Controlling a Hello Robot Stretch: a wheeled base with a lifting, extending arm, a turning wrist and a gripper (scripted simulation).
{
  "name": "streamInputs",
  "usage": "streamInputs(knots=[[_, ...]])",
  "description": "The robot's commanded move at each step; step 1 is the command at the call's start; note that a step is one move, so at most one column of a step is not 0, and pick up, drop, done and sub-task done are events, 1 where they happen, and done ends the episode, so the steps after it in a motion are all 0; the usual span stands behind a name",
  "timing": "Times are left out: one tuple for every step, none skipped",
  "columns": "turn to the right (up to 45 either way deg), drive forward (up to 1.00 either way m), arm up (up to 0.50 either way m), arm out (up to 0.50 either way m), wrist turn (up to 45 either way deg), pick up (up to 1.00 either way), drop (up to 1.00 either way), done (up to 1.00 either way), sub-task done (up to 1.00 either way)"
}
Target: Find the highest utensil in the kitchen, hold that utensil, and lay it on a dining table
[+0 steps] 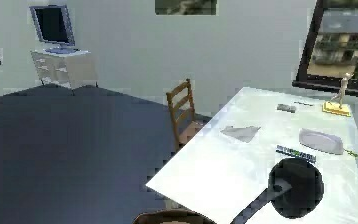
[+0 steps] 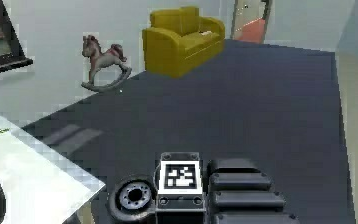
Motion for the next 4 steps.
streamInputs(knots=[[45.0, 0.00, 0.00, 0.00, 0.0, 0.00, 0.00, 0.00, 0.00], [18.0, 0.00, 0.00, 0.00, 0.0, 0.00, 0.00, 0.00, 0.00], [0.0, 0.35, 0.00, 0.00, 0.0, 0.00, 0.00, 0.00, 0.00], [-45.0, 0.00, 0.00, 0.00, 0.0, 0.00, 0.00, 0.00, 0.00]])
